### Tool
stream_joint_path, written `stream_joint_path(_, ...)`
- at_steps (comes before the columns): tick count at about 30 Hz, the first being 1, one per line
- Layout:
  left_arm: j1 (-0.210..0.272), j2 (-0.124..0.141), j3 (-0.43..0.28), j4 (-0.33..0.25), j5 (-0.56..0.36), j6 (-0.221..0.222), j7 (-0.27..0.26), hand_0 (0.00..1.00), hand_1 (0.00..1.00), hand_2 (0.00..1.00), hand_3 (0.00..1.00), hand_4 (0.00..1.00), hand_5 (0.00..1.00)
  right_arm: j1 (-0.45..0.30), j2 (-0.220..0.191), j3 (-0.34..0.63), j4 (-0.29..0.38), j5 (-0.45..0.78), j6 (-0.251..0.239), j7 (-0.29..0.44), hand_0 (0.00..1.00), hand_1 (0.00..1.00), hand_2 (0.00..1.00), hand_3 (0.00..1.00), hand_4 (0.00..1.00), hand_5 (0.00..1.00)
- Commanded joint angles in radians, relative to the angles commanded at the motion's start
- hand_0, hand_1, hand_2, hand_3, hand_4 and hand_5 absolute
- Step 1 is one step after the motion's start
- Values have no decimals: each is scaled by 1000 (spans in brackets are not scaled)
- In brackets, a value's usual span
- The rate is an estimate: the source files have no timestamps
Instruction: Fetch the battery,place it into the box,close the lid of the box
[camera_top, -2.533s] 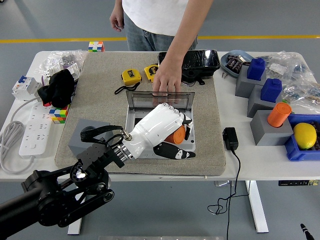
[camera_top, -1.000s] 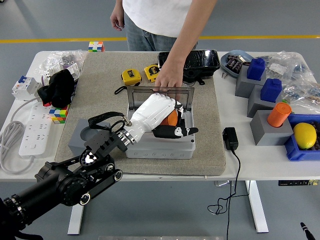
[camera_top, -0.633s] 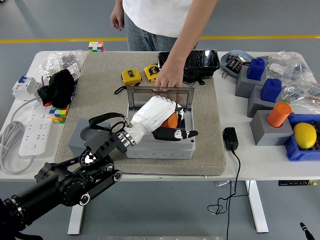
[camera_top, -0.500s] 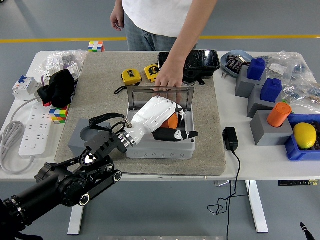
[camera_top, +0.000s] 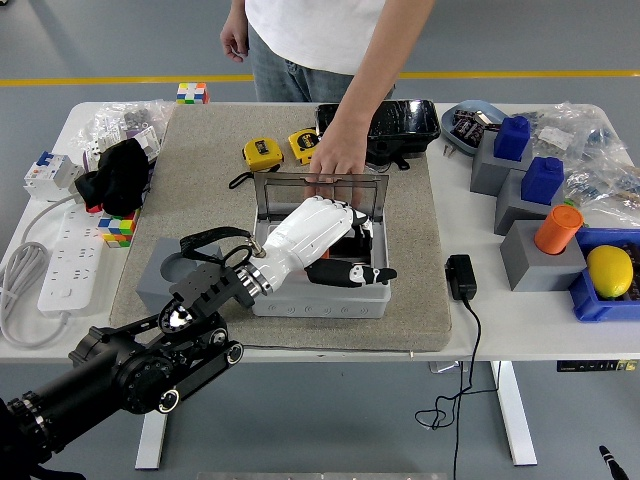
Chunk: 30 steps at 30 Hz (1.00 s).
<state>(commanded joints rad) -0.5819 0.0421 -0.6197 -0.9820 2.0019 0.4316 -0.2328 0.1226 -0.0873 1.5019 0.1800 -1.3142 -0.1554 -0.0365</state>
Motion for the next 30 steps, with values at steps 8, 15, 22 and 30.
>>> stream_joint_path(8, 6, 5, -8, -9, 12, -2, 11, 984, 871, 783, 713, 981, 998, 0, -1, 4, 0, -2, 0, -1, 808, 772, 770, 805, 998, 998)
stream_joint_path(15, 10, 7, -11, -13, 32, -24, 37, 998, 976, 873, 764, 991, 998, 0, 1, 1, 0, 1, 0, 1, 809, 772, 770, 806, 998, 998)
stream_joint_path(22, 16, 15, -6, -26, 34, -36, 31, 998, 876, 795, 727, 997, 998, 0, 1, 1, 0, 3, 0, 1, 809, 770, 769, 805, 998, 998)
stream_joint_path(30, 35, 42, -23, -115, 33, -58, 19, 726, 687, 649, 661, 998, 998, -4, 3, 4, 0, 3, 0, -1, 807, 767, 768, 804, 998, 998)
